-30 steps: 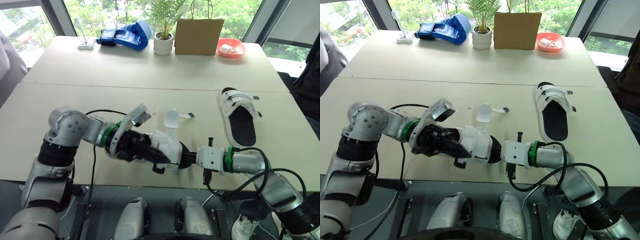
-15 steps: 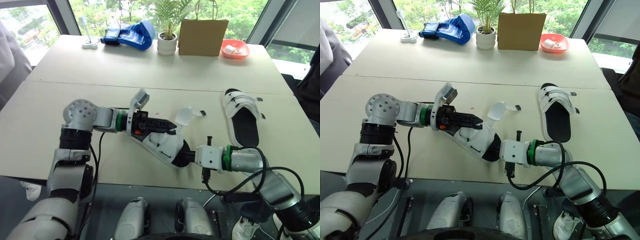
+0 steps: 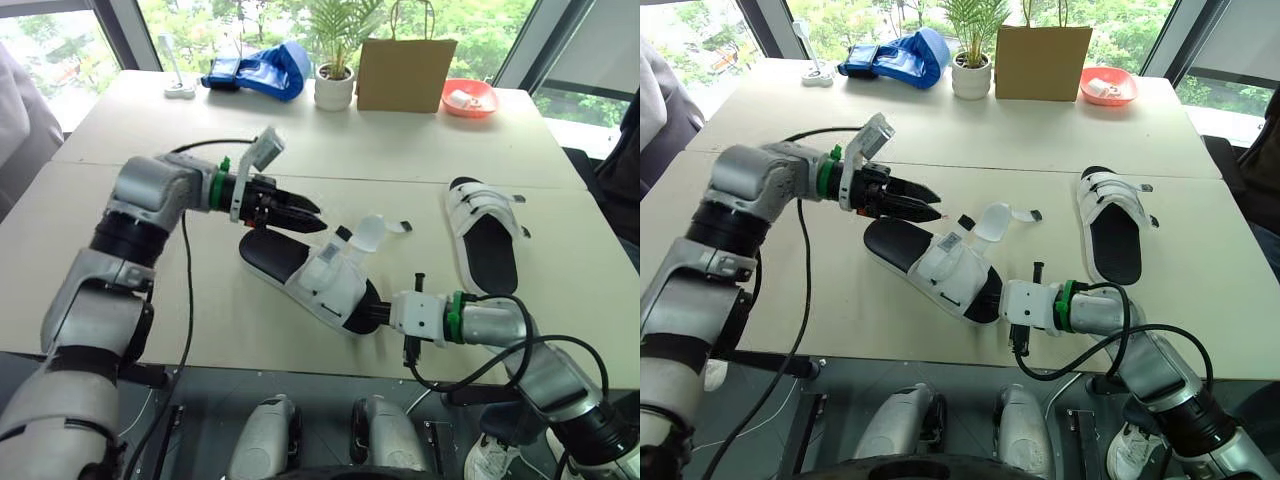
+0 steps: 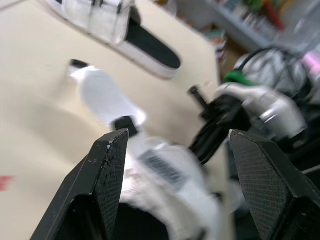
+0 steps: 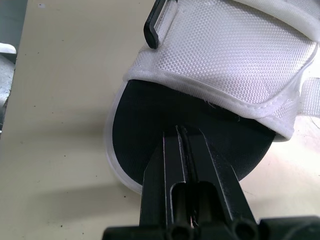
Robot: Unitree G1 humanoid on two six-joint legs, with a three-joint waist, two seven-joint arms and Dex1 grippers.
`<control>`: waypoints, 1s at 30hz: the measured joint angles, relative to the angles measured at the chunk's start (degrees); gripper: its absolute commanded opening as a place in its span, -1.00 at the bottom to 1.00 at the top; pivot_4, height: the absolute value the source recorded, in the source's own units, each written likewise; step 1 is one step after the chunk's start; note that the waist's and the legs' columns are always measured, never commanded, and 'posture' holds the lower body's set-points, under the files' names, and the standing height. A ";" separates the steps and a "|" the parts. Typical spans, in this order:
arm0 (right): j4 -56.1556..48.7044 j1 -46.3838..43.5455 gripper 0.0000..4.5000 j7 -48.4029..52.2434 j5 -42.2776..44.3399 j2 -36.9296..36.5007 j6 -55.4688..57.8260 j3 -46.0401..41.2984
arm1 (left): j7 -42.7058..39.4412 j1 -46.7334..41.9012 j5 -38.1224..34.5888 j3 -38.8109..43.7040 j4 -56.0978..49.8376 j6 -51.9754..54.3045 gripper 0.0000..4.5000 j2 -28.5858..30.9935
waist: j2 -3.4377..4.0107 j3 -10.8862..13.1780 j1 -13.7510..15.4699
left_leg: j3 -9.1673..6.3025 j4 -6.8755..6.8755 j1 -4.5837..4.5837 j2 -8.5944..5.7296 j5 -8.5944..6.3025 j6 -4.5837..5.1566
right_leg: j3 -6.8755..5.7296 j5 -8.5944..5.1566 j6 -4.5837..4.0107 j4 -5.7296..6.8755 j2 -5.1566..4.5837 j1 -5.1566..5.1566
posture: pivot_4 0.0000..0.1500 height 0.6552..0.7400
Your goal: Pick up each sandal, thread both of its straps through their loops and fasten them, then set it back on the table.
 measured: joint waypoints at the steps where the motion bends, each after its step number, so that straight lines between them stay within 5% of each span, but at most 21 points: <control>1: -0.10 0.04 -1.00 -0.02 0.00 -0.01 0.06 -0.15 | -0.94 -1.19 2.25 -0.87 2.73 -2.52 0.46 -0.69 | -0.01 0.00 0.02 | 0.00 0.00 -0.04 0.00 0.02 0.05 | -0.01 0.00 0.00 -0.02 -0.01 -0.03 | 1.00 0.55; 7: -0.60 0.45 -1.00 -0.04 0.02 -0.02 0.27 -0.47 | -5.02 -5.73 12.95 -2.65 18.95 -14.15 0.46 -9.00 | -0.07 0.04 0.12 | -0.01 0.03 -0.19 -0.01 0.05 0.33 | -0.05 0.01 0.03 -0.01 -0.04 -0.17 | 1.00 0.55; 14: -1.37 0.39 -1.00 -0.52 0.00 0.09 1.15 -0.23 | -8.68 -8.95 17.63 -2.14 27.43 -13.98 0.46 -16.27 | -0.11 0.06 -0.18 | 0.00 0.07 -0.31 0.00 -0.08 0.58 | -0.05 0.01 0.05 0.06 -0.06 -0.31 | 1.00 0.55; 17: -1.39 0.48 -1.00 -0.66 0.00 0.10 1.18 -0.13 | -9.62 -9.22 18.87 -1.17 28.39 -14.09 0.09 -16.95 | -0.11 0.06 -0.18 | 0.00 0.07 -0.30 0.00 -0.10 0.63 | -0.05 0.00 0.06 0.06 -0.07 -0.31 | 1.00 0.55; 22: -1.59 0.86 -1.00 -1.14 -0.02 0.10 1.21 -0.06 | -10.76 -9.51 19.17 1.22 29.93 -12.74 -0.99 -17.41 | -0.12 0.06 -0.18 | 0.00 0.08 -0.31 0.00 -0.16 0.73 | -0.05 0.01 0.06 0.06 -0.09 -0.31 | 1.00 0.55; 30: -1.88 1.57 -1.00 -1.73 -0.05 0.07 1.20 -0.17 | -11.77 -10.56 8.79 1.10 25.02 -5.75 -0.99 -13.47 | -0.12 0.06 -0.16 | -0.01 0.10 -0.30 0.00 -0.13 0.67 | -0.02 0.01 0.06 0.07 -0.11 -0.31 | 1.00 0.55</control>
